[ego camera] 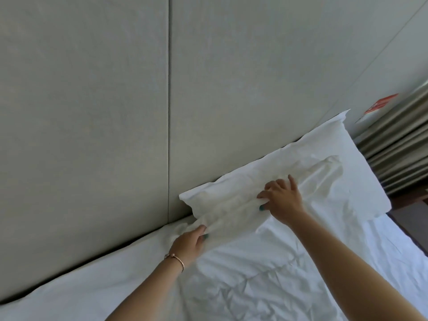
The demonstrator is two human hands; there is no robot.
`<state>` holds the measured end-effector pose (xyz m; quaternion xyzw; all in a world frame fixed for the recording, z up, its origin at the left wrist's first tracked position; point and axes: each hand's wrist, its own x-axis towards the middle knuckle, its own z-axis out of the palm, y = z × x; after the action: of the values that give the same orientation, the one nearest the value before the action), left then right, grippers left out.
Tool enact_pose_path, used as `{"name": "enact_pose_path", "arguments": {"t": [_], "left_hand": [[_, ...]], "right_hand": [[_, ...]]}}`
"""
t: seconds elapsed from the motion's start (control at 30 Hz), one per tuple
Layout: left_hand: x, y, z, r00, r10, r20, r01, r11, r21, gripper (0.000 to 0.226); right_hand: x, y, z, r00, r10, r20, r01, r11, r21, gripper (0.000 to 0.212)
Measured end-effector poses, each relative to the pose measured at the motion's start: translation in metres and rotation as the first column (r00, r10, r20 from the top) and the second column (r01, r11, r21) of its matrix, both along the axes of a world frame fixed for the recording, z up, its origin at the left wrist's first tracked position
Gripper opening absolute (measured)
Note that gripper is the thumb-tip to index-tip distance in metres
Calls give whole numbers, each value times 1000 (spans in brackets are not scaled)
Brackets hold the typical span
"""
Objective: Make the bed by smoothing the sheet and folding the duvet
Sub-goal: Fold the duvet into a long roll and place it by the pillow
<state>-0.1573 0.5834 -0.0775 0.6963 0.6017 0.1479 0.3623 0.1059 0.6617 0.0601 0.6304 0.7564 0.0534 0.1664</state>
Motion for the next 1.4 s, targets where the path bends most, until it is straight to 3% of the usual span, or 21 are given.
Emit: {"name": "enact_pose_path", "arguments": {"t": [0.1,0.17,0.23,0.3,0.37,0.47,0.53,0.57,0.6,0.63,0.67,0.7,0.77,0.8,0.87,0.97,1.07,1.17,1.27,1.33,1.4], "left_hand": [[-7,10,-1,989,127,-70,-128,992,-9,33],[-4,16,-2,976,181,-117,-183,983,-1,29],[8,14,2,983,165,82,-172,981,91,31],[22,10,6,981,-18,193,-22,979,203,52],[30,11,6,985,-109,134,68,958,278,45],[37,39,4,992,20,123,-26,999,43,27],[48,57,15,995,82,-49,-83,996,-24,29],[60,61,23,979,126,-158,-116,991,71,27],[76,61,32,969,199,-146,-161,958,238,26],[95,58,42,980,199,15,-190,908,373,24],[115,53,50,982,83,168,-161,836,525,23],[133,47,50,970,-152,190,-20,729,684,23],[154,48,38,868,-488,-94,351,468,811,35],[158,56,31,824,-513,-240,484,419,768,44],[157,78,19,779,-467,-418,626,554,549,65],[161,91,20,766,-430,-478,608,728,318,79],[189,79,50,840,-386,-380,521,769,371,78],[200,83,44,786,-434,-440,604,693,394,76],[210,104,41,867,-317,-385,466,791,398,74],[231,113,55,921,-283,-267,386,755,530,66],[255,125,71,957,-241,-163,289,737,611,77]], "right_hand": [[0,-5,-3,1000,12,-25,-10,997,79,32],[2,-4,-6,998,52,-26,-48,991,123,43],[12,-1,-11,992,50,-119,-30,986,163,62],[25,-3,-14,974,107,-198,-76,984,159,67],[38,-5,-17,965,189,-181,-172,979,105,61],[46,0,-20,978,151,-146,-126,978,167,34],[41,3,-23,984,76,-158,-32,963,267,29],[37,2,-25,986,17,-166,36,948,315,37],[35,0,-28,979,-71,-192,137,924,356,51],[33,-4,-30,955,-166,-246,253,889,383,64],[35,-8,-33,922,-233,-310,345,858,380,74],[39,-14,-33,891,-280,-357,403,849,340,77],[57,-27,-33,882,-317,-349,401,894,200,72],[69,-32,-32,900,-318,-297,371,917,145,69],[92,-40,-31,926,-326,-192,343,937,64,67],[108,-47,-34,886,-435,-162,441,897,4,71],[101,-54,-47,781,-564,-269,586,810,5,78],[100,-71,-59,633,-677,-375,737,676,24,81],[124,-86,-57,423,-781,-460,837,531,-131,85],[143,-87,-49,345,-782,-520,840,504,-201,94],[160,-77,-39,330,-734,-594,827,528,-194,103]]}}
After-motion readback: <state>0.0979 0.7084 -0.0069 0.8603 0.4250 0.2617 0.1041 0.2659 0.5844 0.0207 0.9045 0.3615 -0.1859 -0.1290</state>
